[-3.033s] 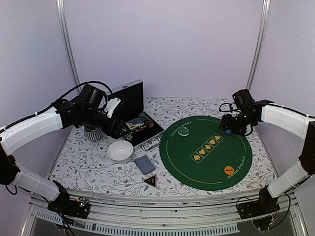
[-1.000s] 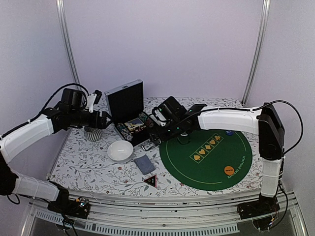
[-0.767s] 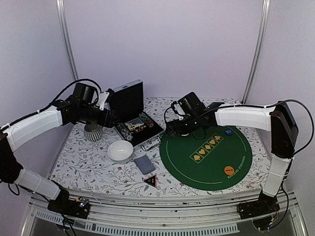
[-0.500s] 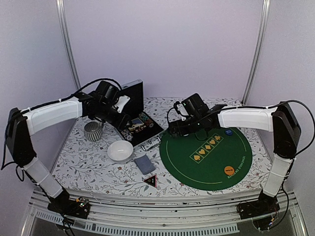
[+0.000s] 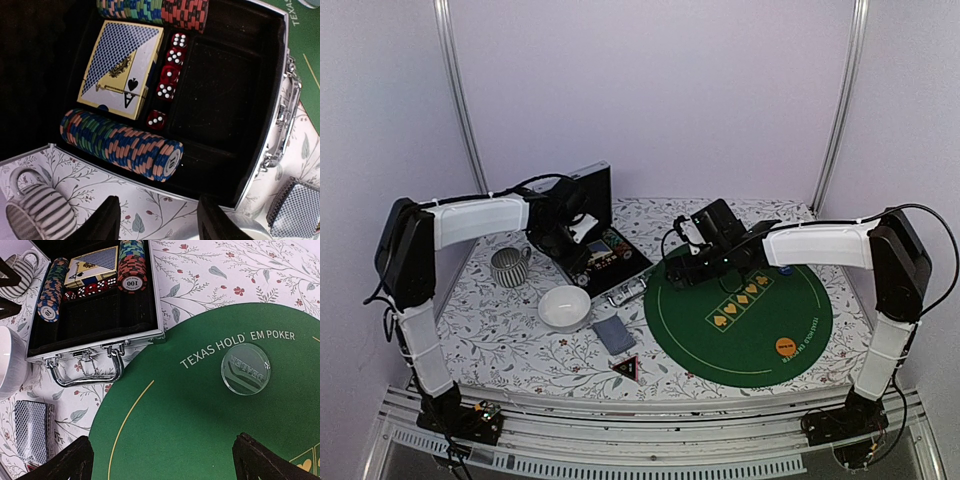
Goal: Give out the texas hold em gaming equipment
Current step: Pick up the pile of poker chips from the chip case.
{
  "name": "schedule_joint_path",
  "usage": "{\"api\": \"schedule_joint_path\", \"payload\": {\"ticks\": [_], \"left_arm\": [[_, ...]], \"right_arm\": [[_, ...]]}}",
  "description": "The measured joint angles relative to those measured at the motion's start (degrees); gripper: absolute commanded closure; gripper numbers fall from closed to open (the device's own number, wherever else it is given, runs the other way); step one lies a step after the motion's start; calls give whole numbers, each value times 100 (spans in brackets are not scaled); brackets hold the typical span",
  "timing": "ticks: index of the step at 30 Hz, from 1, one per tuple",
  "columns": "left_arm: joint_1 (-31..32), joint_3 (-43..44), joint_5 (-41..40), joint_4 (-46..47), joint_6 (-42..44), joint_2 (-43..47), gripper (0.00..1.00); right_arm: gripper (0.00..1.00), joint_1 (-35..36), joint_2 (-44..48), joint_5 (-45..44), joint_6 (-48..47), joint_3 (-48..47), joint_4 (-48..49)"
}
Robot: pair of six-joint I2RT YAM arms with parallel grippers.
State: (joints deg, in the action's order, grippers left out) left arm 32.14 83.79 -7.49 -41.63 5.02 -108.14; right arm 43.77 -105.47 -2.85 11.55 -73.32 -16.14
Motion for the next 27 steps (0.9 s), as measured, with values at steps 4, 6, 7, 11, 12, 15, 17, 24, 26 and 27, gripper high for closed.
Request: {"api": "schedule_joint_path", "payload": {"ticks": [4, 6, 7, 11, 12, 15, 17, 24, 26, 27], "left_arm": [[4, 219, -103, -59, 59, -278, 52], [7, 245, -103, -85, 85, -354, 54], [11, 267, -103, -98, 101, -404, 55], [11, 352, -131, -109, 146, -680, 58], [11, 356, -138, -120, 160, -734, 58], [11, 459, -140, -157, 205, -903, 60], [11, 542, -153, -157, 238, -984, 61], [13, 654, -243, -175, 258, -1069, 62], [13, 654, -203, -184, 271, -1069, 62], [13, 654, -170, -195, 278, -1069, 62]], "right_arm": [[1, -7, 0, 39, -4, 57, 94], [1, -9, 0, 44, -2, 116, 105], [1, -9, 0, 48, -2, 138, 103], [1, -28, 0, 120, 7, 140, 120], [1, -33, 0, 146, 13, 140, 118], [1, -35, 0, 195, 26, 140, 120], [1, -35, 0, 212, 26, 138, 118], [1, -35, 0, 260, 52, 140, 120], [1, -35, 0, 262, 63, 140, 118], [1, -35, 0, 260, 66, 140, 120]]}}
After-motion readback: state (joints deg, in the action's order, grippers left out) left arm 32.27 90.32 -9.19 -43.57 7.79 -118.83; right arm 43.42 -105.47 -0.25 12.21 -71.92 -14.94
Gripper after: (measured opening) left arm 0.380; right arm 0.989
